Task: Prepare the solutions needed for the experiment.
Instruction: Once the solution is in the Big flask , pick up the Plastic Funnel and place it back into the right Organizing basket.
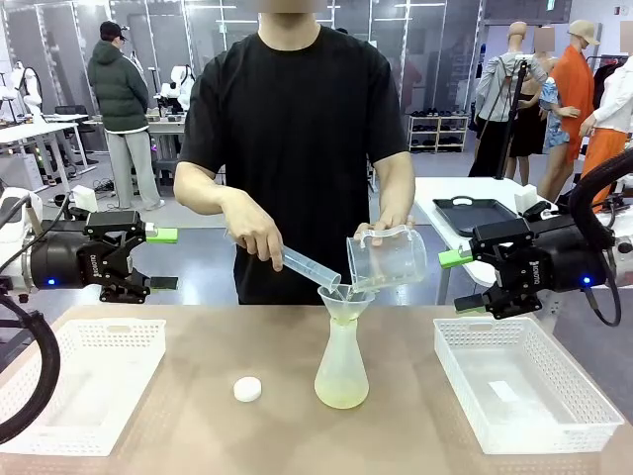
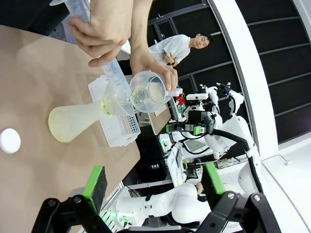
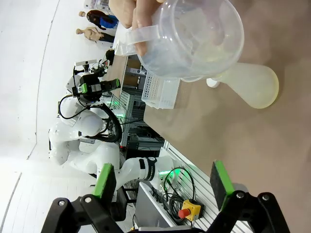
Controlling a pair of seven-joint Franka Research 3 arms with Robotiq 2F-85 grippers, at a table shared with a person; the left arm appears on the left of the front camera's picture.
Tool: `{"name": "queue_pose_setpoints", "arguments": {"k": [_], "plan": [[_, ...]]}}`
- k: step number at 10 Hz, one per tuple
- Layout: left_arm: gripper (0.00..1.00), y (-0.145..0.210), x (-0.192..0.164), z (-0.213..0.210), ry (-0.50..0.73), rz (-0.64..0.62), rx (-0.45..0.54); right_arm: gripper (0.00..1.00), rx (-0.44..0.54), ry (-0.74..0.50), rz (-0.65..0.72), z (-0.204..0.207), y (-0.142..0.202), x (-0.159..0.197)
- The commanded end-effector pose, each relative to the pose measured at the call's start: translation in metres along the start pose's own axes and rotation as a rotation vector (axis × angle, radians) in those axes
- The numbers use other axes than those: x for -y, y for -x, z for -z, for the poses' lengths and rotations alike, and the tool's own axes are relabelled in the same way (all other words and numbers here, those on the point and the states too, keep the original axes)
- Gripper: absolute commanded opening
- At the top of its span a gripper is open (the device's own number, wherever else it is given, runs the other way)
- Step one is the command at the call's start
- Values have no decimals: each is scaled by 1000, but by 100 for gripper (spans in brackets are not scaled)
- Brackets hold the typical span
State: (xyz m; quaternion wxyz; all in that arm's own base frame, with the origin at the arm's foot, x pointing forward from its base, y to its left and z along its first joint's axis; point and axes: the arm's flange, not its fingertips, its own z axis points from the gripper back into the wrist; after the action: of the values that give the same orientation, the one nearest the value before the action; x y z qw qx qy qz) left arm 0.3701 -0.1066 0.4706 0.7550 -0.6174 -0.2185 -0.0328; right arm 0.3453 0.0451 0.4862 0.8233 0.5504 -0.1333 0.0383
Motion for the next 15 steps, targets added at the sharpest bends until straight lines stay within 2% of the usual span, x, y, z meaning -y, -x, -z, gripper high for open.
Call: {"name": "queue_pose_setpoints", "arguments": {"k": [1, 15], "plan": [[100, 1, 2, -3, 1, -2, -10, 98, 5, -12, -12, 2, -1, -2], [100, 1, 2, -3, 1, -2, -10, 98, 5, -12, -12, 2, -1, -2]]}}
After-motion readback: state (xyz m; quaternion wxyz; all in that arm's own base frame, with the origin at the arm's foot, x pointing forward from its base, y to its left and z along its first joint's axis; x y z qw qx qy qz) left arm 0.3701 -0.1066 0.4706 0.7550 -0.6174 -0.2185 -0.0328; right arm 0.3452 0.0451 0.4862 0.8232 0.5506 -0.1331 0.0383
